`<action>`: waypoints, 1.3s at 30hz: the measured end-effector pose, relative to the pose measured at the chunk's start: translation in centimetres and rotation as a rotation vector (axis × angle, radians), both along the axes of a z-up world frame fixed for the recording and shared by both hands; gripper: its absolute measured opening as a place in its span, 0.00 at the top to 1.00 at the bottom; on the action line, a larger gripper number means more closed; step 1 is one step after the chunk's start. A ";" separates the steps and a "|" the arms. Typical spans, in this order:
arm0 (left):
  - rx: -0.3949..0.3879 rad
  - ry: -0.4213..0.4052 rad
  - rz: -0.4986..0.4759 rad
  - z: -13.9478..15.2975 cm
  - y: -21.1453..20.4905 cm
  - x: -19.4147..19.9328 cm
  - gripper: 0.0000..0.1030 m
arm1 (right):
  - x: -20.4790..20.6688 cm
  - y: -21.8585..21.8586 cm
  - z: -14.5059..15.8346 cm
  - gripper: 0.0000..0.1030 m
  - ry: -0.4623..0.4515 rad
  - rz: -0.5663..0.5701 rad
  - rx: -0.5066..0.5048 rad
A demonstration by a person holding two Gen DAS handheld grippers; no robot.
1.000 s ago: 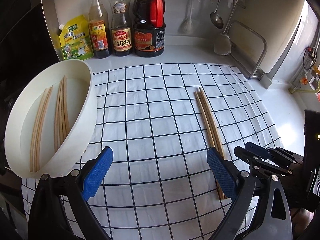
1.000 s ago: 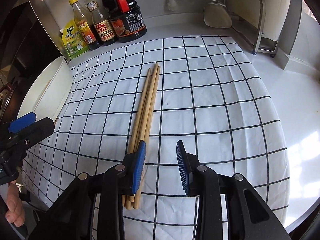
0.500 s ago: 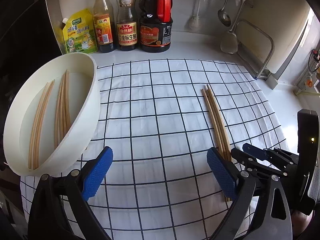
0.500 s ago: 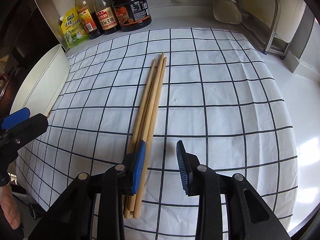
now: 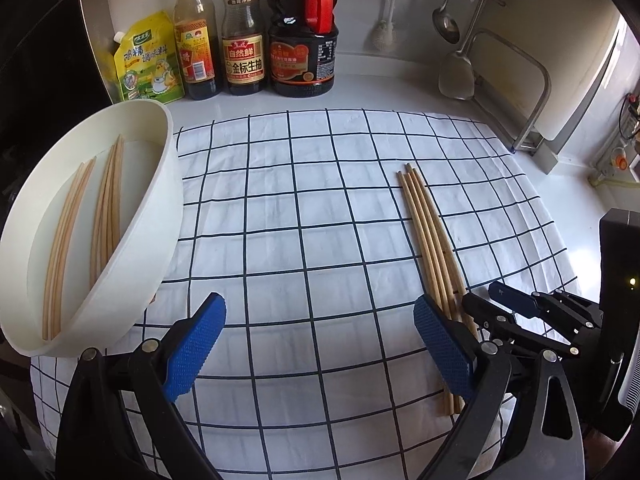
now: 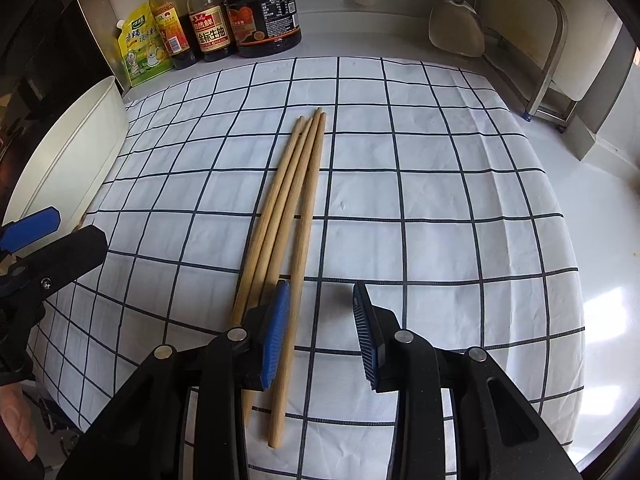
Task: Organize utensils
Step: 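Position both open tools around single chopsticks, separating them from the row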
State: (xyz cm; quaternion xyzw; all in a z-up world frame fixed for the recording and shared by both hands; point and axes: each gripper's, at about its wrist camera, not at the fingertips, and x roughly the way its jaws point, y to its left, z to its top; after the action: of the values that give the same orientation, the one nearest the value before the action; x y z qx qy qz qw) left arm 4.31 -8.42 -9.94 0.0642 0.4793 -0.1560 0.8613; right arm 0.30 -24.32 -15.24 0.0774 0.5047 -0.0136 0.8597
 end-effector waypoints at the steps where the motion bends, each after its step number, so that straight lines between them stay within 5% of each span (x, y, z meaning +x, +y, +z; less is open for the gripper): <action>1: -0.002 0.000 -0.002 -0.1 -0.3 0.0 0.09 | 0.0 -0.1 0.0 0.70 0.001 0.001 -0.006; 39: 0.087 0.052 -0.064 -5.3 -6.1 0.2 0.09 | -2.2 -4.7 -0.4 0.68 -0.010 -0.023 -0.061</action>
State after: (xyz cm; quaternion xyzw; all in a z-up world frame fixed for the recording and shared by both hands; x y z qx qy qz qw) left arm 4.51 -14.48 -15.26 0.1131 0.5057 -0.1642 0.8394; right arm -1.89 -29.00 -15.68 0.0571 0.4990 -0.0385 0.8639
